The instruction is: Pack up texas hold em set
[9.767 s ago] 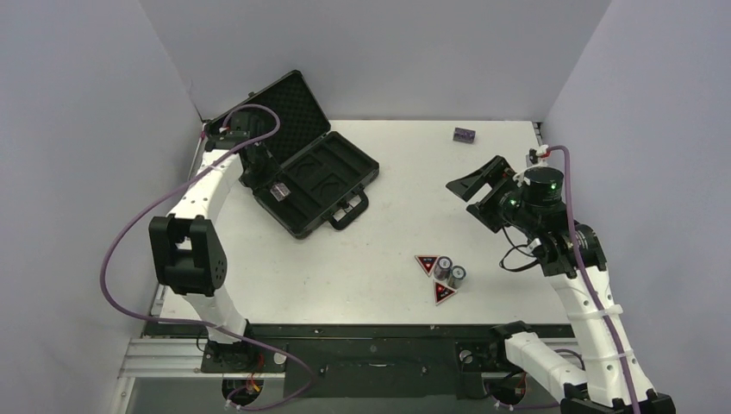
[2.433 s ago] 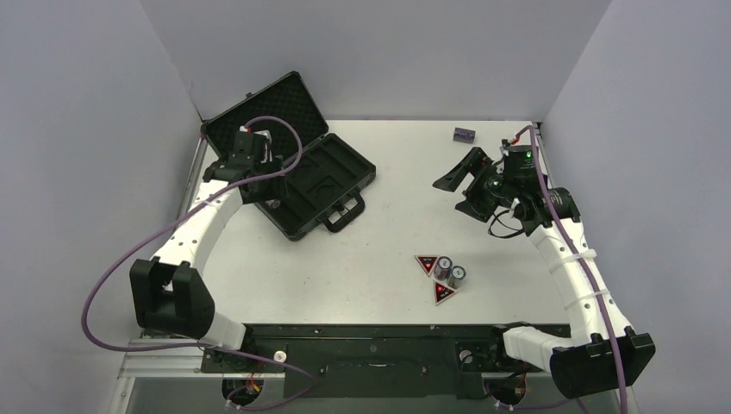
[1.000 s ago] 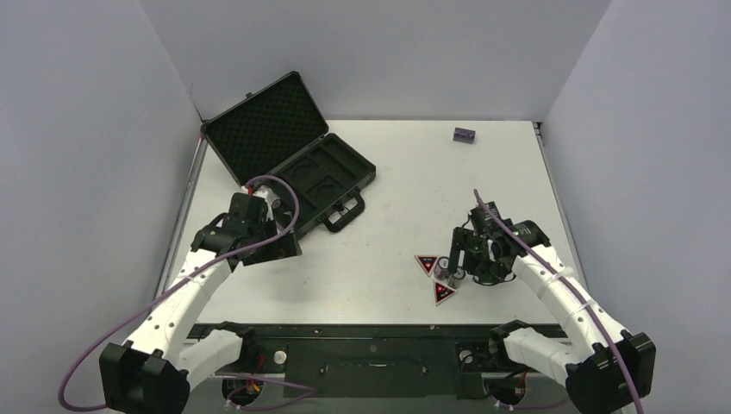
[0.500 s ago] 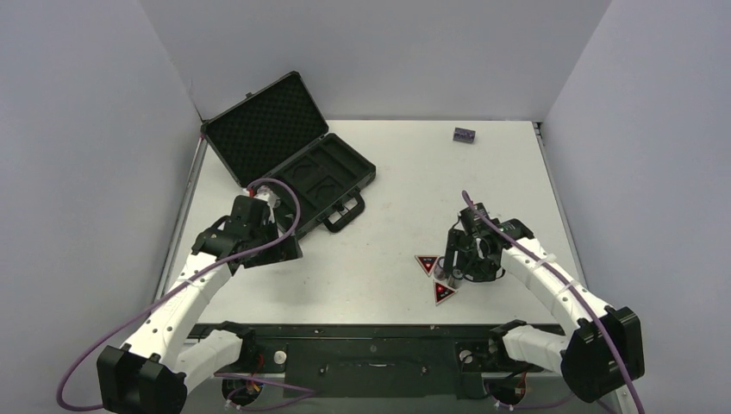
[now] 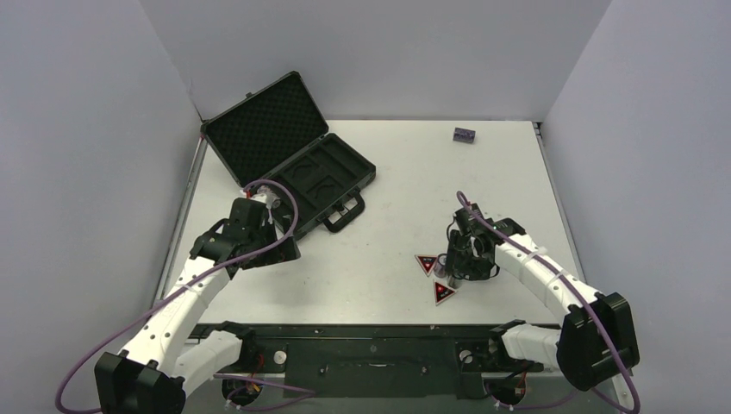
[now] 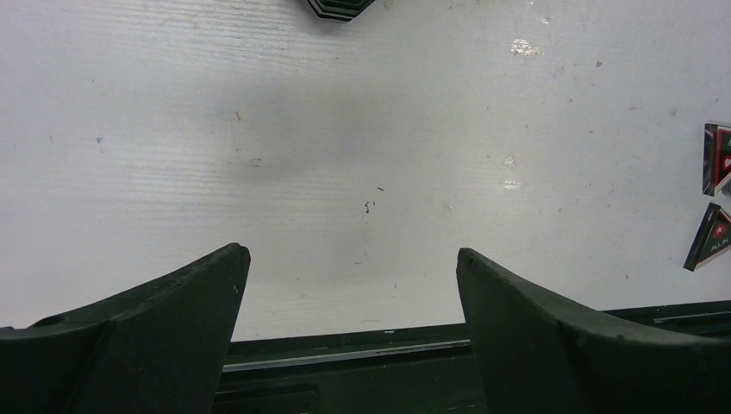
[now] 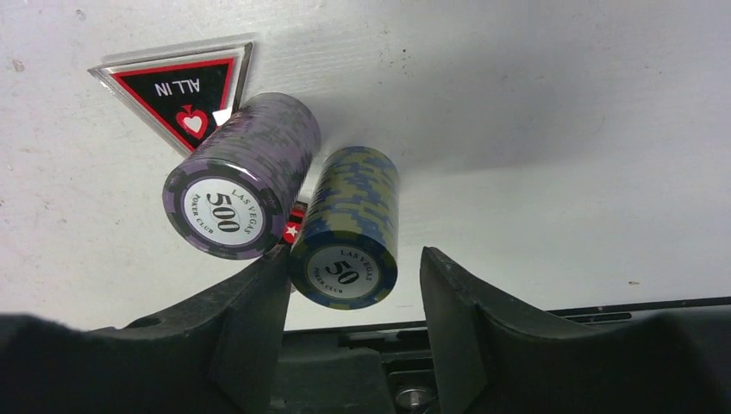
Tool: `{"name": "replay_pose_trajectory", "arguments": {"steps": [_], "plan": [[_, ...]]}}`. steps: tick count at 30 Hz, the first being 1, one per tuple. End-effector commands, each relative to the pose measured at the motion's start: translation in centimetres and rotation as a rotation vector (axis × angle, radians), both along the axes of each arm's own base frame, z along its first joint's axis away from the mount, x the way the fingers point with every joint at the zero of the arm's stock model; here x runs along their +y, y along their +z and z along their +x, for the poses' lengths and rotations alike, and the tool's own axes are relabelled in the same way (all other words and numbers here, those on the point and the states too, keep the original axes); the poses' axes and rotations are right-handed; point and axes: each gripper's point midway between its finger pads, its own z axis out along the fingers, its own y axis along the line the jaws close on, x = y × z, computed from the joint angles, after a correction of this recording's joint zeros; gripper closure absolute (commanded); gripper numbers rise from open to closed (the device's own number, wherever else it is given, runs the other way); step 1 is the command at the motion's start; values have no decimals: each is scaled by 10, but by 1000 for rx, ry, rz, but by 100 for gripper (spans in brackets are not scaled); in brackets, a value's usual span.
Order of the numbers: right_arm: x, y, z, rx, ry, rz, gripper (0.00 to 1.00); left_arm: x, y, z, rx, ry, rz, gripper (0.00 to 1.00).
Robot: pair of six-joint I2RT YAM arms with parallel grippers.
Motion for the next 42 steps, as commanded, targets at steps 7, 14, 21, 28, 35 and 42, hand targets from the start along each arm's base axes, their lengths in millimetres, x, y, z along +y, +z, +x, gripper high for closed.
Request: {"name": "replay_pose_trajectory", "arguments": {"steps": [7,14,21,28,35,42], "plan": [[-1,-6,16,-22,-4,-30,53,1,6,6,-39,18,0,11],[-3,-5,17,-27,-12,-30,61,1,5,6,-36,18,0,11],[-3,9,21,-58,-20,-28,77,0,5,6,-32,13,-2,11],[-3,36,23,-85,-27,-19,100,-2,3,6,-27,6,-7,11],[-12,77,28,-139,-25,-57,100,2,3,7,-29,19,17,12],[-20,114,32,-177,-9,-87,100,7,6,8,-41,42,44,12]]}}
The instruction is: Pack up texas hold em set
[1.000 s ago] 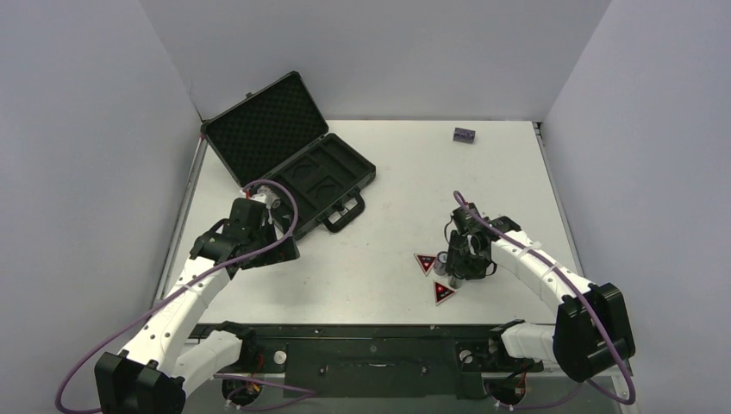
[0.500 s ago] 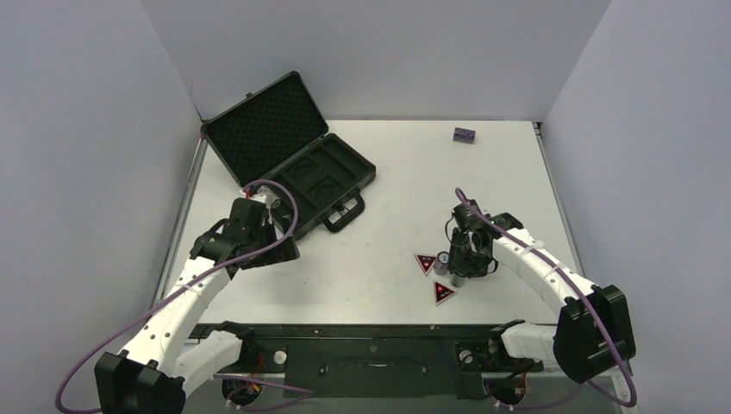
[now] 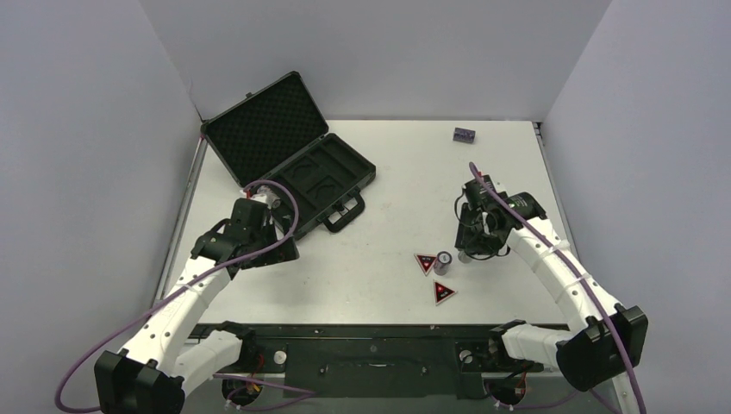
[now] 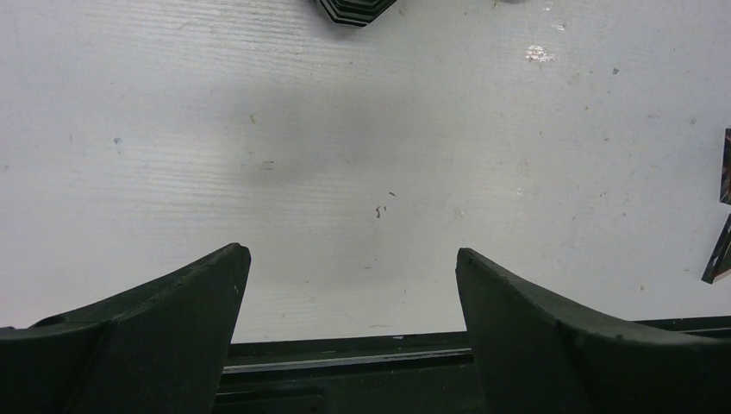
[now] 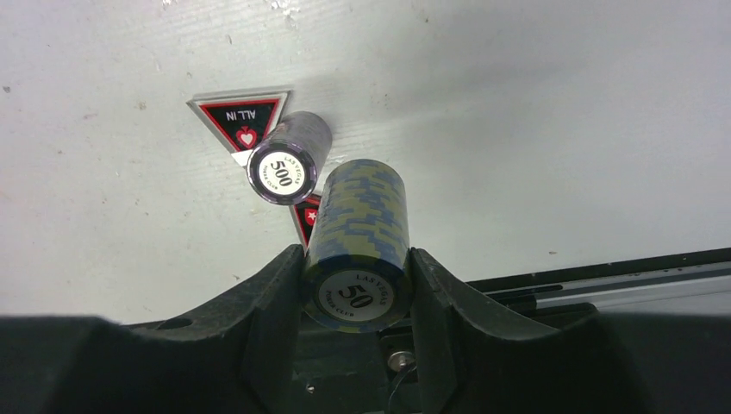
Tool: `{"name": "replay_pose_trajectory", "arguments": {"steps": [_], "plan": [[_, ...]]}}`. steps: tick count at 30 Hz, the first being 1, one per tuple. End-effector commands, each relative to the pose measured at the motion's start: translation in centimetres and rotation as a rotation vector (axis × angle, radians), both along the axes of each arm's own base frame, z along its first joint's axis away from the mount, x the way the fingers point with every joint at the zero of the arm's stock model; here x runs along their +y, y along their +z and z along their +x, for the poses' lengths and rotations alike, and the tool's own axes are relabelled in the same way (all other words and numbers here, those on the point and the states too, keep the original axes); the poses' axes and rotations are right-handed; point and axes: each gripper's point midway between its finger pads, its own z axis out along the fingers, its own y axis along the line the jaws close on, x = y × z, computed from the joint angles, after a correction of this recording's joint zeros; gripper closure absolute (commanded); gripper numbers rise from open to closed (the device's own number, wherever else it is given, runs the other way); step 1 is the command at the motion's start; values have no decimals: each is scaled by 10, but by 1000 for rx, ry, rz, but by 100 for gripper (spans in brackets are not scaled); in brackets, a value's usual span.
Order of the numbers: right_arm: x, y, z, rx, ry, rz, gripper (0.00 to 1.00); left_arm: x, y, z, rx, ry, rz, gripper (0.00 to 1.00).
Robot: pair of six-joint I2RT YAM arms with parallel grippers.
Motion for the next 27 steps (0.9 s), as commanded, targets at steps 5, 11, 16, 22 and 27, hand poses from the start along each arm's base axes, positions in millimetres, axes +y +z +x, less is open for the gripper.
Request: {"name": "replay_pose_trajectory", "arguments": {"steps": [5,11,16,22,27], "plan": [[-8,68,17,-139,-2,-2,100,15,24,17,-134,149,12,5],[14,103,33,-212,28,114,100,4,59,21,-227,131,-83,4],[41,120,38,-222,76,245,100,-29,100,32,-326,-83,-176,4],[69,128,39,-217,115,392,100,-67,144,29,-413,-329,-304,4],[87,131,40,-203,158,474,100,-85,174,26,-538,-505,-338,4]]}}
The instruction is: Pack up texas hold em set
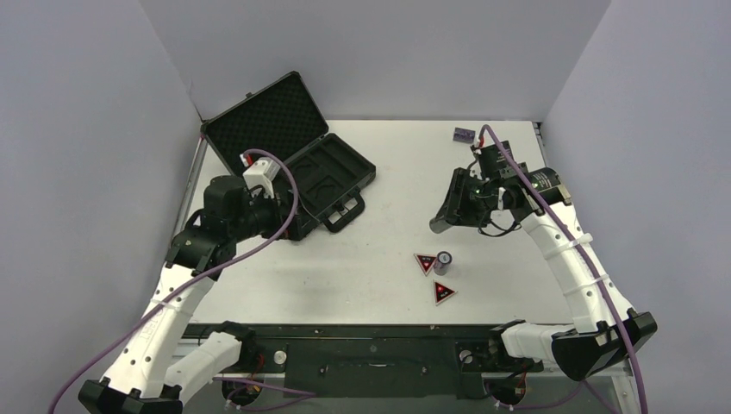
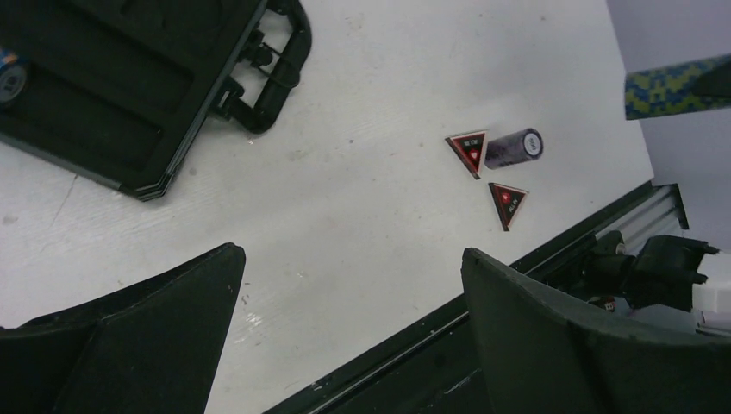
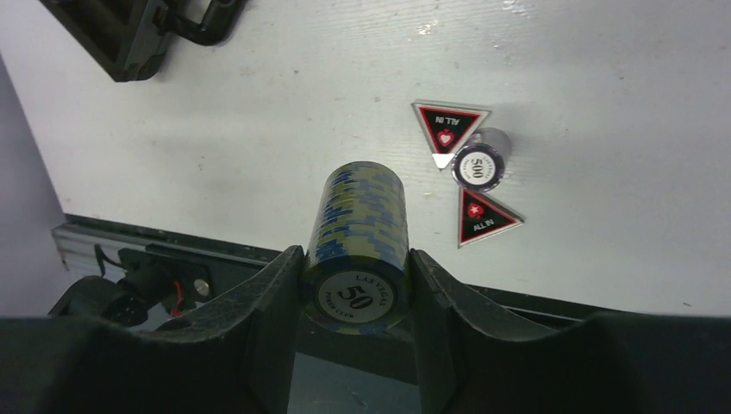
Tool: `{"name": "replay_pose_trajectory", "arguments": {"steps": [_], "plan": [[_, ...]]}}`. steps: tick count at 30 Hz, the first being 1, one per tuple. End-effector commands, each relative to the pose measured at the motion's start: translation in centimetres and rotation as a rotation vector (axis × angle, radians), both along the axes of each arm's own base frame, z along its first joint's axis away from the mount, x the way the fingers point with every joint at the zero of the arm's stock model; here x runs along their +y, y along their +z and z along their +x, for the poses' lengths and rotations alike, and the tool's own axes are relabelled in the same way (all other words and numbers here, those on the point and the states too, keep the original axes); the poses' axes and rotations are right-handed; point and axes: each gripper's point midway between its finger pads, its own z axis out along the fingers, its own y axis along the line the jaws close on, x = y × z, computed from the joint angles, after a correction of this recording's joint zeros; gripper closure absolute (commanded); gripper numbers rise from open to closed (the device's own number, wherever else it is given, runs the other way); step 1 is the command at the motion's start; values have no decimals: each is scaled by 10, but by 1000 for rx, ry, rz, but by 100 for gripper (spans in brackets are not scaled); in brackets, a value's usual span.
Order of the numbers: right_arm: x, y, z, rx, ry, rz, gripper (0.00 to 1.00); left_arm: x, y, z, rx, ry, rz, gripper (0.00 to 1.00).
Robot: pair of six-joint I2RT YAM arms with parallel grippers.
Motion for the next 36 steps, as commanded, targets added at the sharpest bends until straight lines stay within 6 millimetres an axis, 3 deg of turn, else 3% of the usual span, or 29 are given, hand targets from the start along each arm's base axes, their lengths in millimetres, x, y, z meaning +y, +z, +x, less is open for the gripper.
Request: {"name": "replay_pose_trajectory", "arguments": {"steps": [1,7,15,21,26,34,36], "plan": [[29,28,14,-82,51,150,100,-28,57,-2,-243,-247,-53,4],[43,37,8,-70,77,239,100,-48,90,0,-459,-393,-91,4],[49,36,-4,-33,100,277,100,-72,101,-2,-567,-581,-70,3],[56,38,-4,-41,120,323,100,-97,97,1,-601,-708,-45,0],[55,43,-4,-47,128,315,100,-122,92,0,-603,-787,-36,8],[62,38,-16,-22,227,341,100,-160,65,-7,-591,-915,30,7],[64,40,-19,-30,253,356,100,-168,66,-8,-595,-934,29,8]]}}
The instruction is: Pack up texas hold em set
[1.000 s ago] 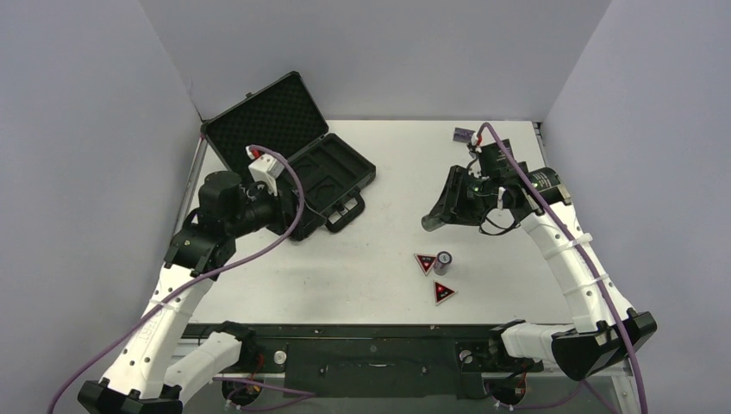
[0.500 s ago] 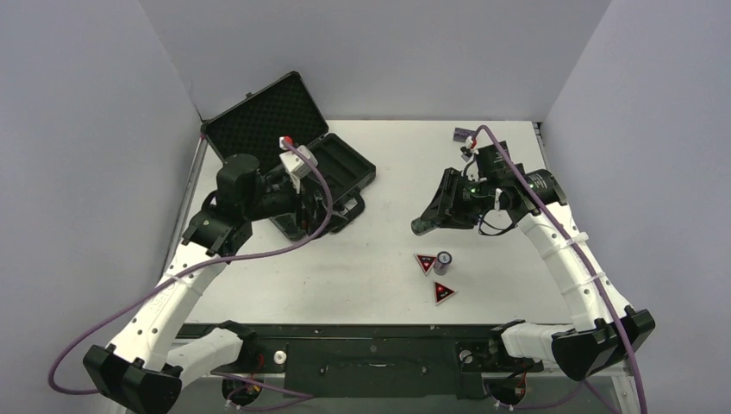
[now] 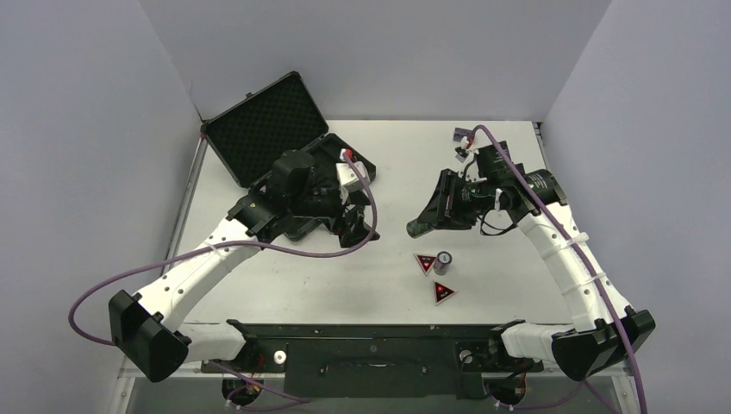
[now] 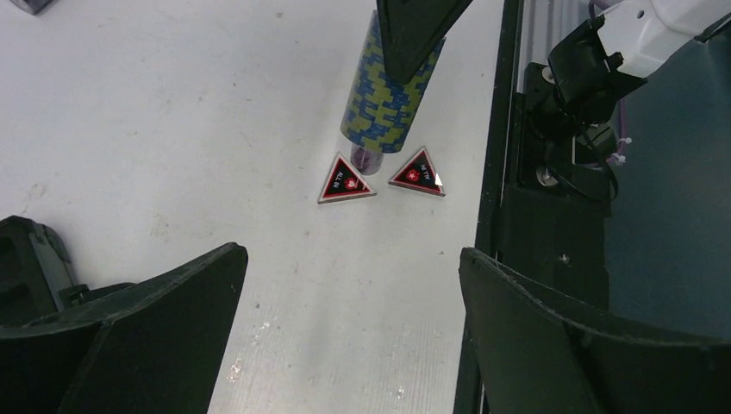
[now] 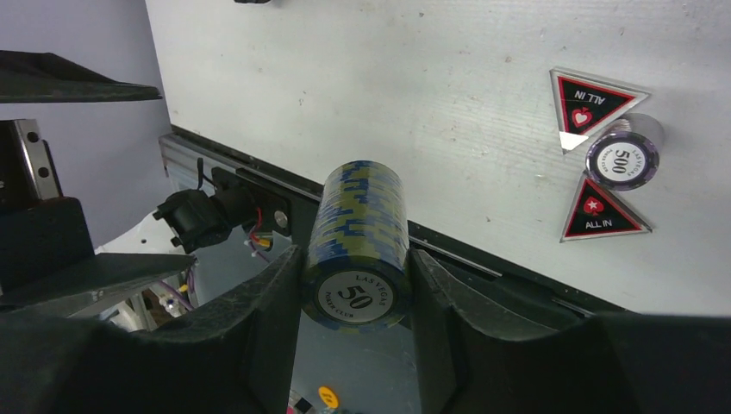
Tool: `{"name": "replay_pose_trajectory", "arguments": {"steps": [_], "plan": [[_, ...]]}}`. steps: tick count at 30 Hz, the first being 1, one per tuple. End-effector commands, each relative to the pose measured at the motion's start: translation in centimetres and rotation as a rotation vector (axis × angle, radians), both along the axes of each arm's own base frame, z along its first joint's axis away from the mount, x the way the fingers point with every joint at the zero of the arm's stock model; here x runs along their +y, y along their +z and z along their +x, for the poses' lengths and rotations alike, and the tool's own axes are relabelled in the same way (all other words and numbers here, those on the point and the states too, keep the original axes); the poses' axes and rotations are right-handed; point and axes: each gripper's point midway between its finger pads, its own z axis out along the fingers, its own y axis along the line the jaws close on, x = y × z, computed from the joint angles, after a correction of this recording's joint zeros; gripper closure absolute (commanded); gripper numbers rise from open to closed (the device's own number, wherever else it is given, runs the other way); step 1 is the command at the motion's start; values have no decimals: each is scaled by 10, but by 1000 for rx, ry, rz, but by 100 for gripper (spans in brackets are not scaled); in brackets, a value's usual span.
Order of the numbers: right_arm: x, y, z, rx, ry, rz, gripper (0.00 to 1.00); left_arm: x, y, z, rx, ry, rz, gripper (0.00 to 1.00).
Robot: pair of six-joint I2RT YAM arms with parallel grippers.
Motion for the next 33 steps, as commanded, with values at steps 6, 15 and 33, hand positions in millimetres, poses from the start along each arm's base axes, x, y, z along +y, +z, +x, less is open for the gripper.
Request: {"name": "replay_pose_trajectory", "arguments": {"steps": [6,15,33], "plan": [[18,25,-6,-109,123,118,100,-30,24,3,-104,-85,-16,9],[24,23,-11,-112,144,126,100,-45,10,0,-70,-118,8,14],[46,19,-22,-96,241,132,100,-68,-8,-16,-24,-180,30,24]]}}
